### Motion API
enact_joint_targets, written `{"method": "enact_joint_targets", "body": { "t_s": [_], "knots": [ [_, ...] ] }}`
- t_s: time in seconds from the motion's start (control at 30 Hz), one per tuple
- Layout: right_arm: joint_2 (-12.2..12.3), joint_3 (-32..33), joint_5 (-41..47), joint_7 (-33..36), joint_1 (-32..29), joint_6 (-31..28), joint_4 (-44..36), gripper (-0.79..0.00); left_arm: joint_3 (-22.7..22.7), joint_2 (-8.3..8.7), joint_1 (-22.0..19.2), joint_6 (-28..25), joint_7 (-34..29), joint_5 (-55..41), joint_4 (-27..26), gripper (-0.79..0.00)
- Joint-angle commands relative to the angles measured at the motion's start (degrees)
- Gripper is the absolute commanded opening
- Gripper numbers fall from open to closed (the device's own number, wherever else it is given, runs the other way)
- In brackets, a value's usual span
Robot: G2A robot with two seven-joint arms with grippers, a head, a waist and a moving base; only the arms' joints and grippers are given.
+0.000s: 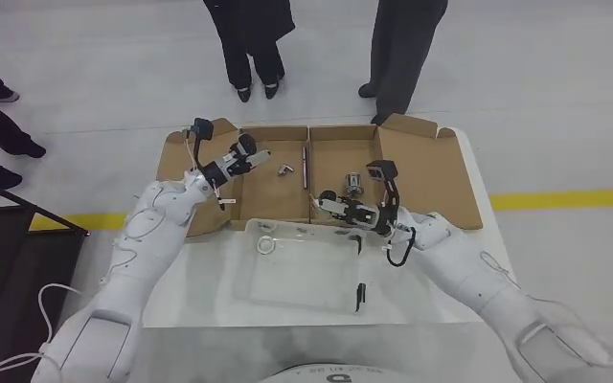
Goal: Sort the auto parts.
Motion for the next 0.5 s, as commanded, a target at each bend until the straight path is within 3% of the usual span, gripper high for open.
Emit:
{"method": "enact_joint_targets", "body": {
  "t_s": [0.0,0.23,0.33,0.47],
  "knots": [
    [0.0,0.01,-0.02,0.05,-0.01,0.0,0.0,-0.785,0.0,0.0,-0.01,-0.01,-0.01,-0.01,0.0,0.0],
    [-0.02,-0.06,-0.05,-0.07,-0.12,0.38,-0.22,-0.785,0.0,0.0,-0.01,-0.01,-0.01,-0.01,0.0,0.0],
    [-0.03,-0.05,0.9,-0.13,-0.88,4.23,-2.1,-0.785,0.0,0.0,-0.01,-0.01,-0.01,-0.01,0.0,0.0],
    [0.47,1.69,11.69,5.59,-1.37,9.78,-4.74,-0.785,0.0,0.0,-0.01,-0.01,-0.01,-0.01,0.0,0.0]
  ]
}}
